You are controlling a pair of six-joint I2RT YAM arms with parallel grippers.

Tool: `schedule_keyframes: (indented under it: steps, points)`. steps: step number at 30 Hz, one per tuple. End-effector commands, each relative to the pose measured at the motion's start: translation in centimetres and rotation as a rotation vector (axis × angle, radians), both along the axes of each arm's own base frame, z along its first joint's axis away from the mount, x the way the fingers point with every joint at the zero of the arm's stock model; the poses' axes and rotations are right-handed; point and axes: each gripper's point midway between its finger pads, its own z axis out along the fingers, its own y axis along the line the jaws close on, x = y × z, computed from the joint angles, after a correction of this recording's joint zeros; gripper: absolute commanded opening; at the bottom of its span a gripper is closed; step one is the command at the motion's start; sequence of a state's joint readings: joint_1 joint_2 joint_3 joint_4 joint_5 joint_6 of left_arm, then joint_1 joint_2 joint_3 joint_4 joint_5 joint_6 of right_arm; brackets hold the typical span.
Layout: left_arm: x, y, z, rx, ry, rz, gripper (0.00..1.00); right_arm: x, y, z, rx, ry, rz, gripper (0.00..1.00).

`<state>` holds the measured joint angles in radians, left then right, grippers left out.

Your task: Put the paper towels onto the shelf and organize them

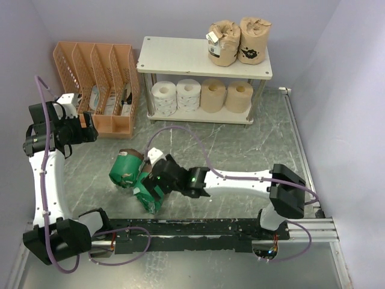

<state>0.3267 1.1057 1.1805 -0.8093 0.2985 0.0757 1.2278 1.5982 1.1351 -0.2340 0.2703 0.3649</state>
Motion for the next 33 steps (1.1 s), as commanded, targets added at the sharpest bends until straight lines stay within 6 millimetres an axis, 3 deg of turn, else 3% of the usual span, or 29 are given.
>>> schedule_keyframes:
  steps: [1,14,19,23,33]
  points:
    - [0.0,1.2,1.3,0.032,-0.061,0.059,0.94,-0.2,1.2,1.1,0.024,-0.095,0.067,1.0]
    - [0.0,0.1,0.5,0.0,-0.043,-0.002,0.93,-0.4,2.9,0.3,0.138,-0.055,0.195,1.0]
    - [0.0,0.0,0.4,-0.005,-0.04,-0.007,0.93,2.3,0.9,1.0,0.35,0.087,0.166,1.0]
    - [-0.1,0.0,0.2,-0.004,-0.034,-0.009,0.93,3.6,0.4,0.2,0.311,0.077,0.15,1.0]
    - [0.0,-0.1,-0.1,-0.012,-0.022,-0.017,0.93,1.8,2.6,-2.1,0.314,0.198,0.265,1.0]
